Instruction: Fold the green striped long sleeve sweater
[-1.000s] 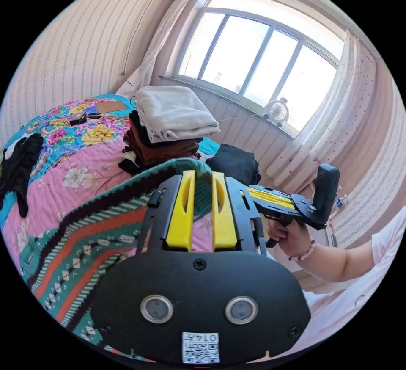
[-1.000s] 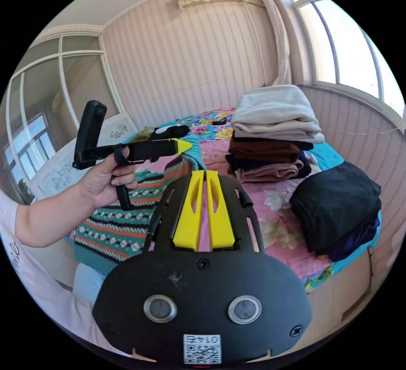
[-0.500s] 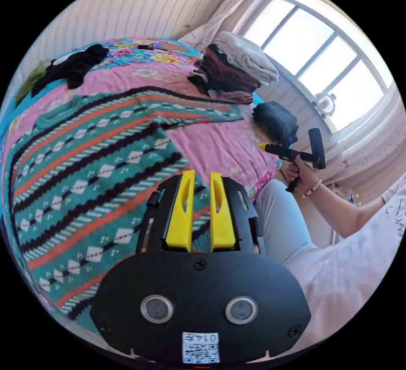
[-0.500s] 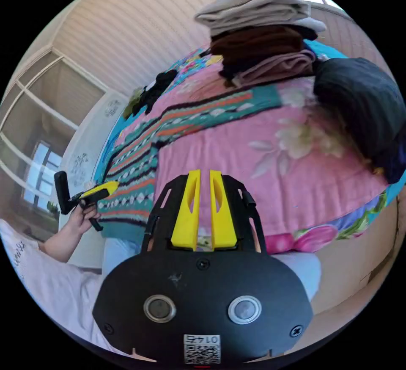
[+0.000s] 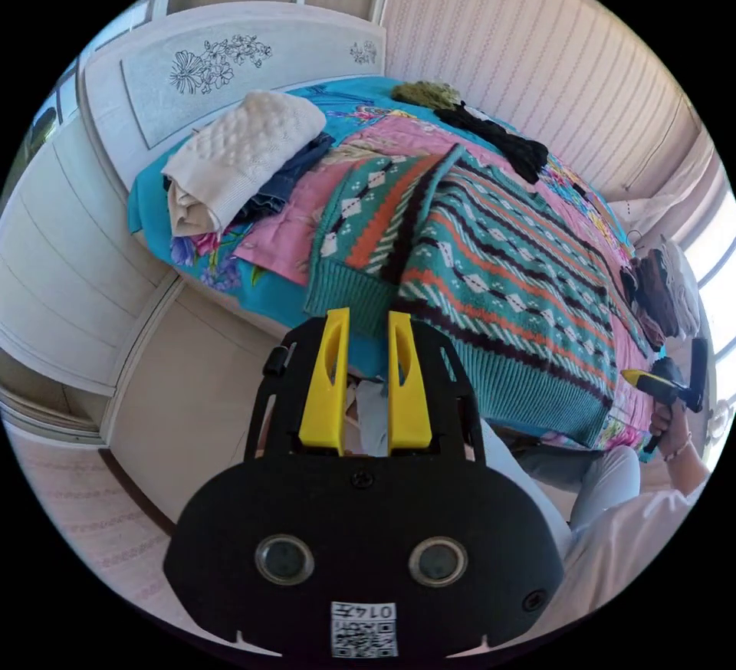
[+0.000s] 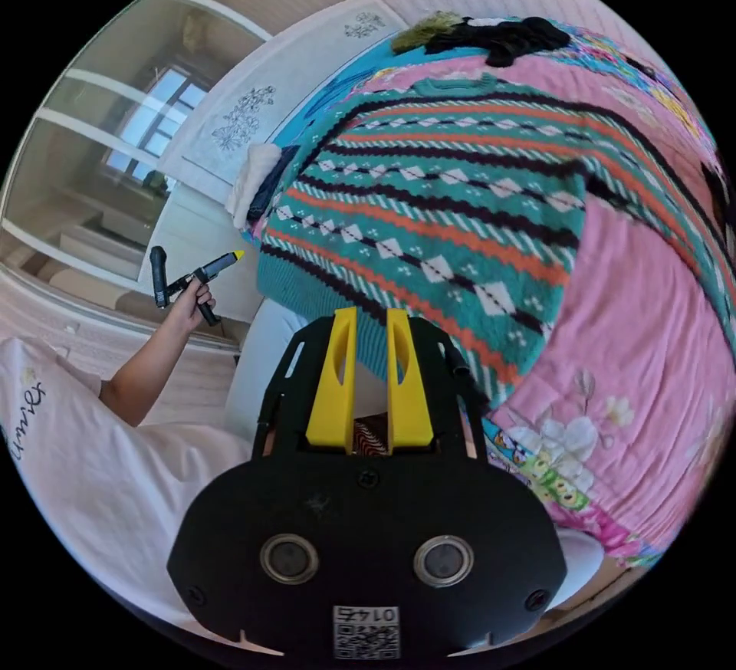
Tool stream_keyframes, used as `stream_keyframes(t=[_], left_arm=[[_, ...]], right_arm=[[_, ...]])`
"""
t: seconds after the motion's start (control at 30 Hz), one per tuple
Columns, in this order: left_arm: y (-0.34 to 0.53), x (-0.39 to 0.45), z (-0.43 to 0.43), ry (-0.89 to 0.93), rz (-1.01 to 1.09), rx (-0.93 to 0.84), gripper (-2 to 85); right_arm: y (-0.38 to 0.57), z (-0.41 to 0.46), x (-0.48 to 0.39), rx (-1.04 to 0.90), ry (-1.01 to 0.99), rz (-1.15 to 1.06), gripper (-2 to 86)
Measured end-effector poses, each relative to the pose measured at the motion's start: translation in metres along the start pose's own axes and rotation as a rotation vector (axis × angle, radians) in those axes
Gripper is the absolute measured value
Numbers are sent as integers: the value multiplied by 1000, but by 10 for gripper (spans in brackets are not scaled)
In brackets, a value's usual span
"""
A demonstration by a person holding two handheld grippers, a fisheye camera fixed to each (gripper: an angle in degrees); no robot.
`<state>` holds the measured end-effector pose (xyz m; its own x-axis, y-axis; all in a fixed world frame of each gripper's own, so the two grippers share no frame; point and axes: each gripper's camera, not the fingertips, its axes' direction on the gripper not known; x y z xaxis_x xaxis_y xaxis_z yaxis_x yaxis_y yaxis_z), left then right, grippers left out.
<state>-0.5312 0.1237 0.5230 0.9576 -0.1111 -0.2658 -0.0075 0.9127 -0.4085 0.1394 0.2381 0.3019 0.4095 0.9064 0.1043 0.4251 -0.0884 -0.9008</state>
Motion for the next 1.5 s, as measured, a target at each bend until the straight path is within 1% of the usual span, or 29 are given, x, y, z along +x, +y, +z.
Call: stream_keyframes(t=[0.07,0.1,0.17,0.2,0.27,0.33,0.43,0.5,0.57,0.6,0.67,0.7,0.77,0.83,0.9,0.97,1.0,1.07,1.1,1.17,1.2,1.27,1.3,1.4,1.47,1.5], left_arm=[[10,-28,3,-21,-49,-6,83],[13,-35,5,-9,-70,-7,83],[23,-64,14,72,-158,-22,91],[25,-71,16,81,-183,-26,94],[26,-91,20,150,-256,20,110],[20,-100,22,180,-270,52,113],[7,-112,31,187,-283,50,111],[2,-122,38,236,-318,13,97],[-3,-132,38,310,-327,-2,60],[-4,-134,37,309,-326,-4,49],[-7,-142,25,310,-303,-1,16],[-7,-145,20,316,-296,19,11],[-9,-156,-7,367,-262,115,-1],[-15,-163,-31,406,-235,172,-5],[-24,-173,-58,441,-224,269,-7],[-47,-191,-89,496,-224,398,-8],[-56,-195,-95,490,-220,414,-8],[-102,-209,-115,343,-210,471,-8],[-114,-213,-118,300,-216,484,-8],[-165,-231,-115,140,-283,492,-8],[-174,-237,-113,109,-334,477,-8],[-196,-252,-116,113,-386,496,-7],[-198,-252,-119,125,-372,510,-6],[-191,-234,-128,134,-232,522,6],[-167,-206,-119,163,-85,439,22],[-159,-198,-113,180,-56,405,27]], right_arm=[[-45,20,-31,-31,-1,-121,66],[-57,26,-38,-38,-8,-146,67],[-105,54,-70,-61,-27,-228,70],[-117,62,-78,-64,-22,-245,73],[-164,95,-108,-55,37,-294,82],[-195,122,-128,-59,41,-318,88],[-239,167,-150,-106,18,-287,94],[-256,193,-154,-120,54,-258,96],[-274,219,-149,-152,117,-213,88],[-279,223,-147,-163,111,-204,85],[-295,226,-140,-166,35,-185,53],[-298,225,-139,-165,5,-189,45],[-313,220,-138,-184,-70,-216,27],[-323,214,-142,-186,-82,-276,23],[-336,206,-148,-182,-107,-326,22],[-361,194,-150,-140,-174,-311,24],[-369,191,-150,-124,-198,-290,25],[-407,180,-152,-38,-291,-241,36],[-417,178,-154,-21,-302,-245,42],[-453,179,-160,1,-313,-203,73],[-459,179,-159,3,-318,-183,82],[-471,169,-155,16,-372,-173,87],[-469,164,-153,33,-379,-183,87],[-440,139,-135,84,-340,-281,84],[-388,125,-104,44,-257,-338,85],[-371,120,-93,36,-231,-337,86]])
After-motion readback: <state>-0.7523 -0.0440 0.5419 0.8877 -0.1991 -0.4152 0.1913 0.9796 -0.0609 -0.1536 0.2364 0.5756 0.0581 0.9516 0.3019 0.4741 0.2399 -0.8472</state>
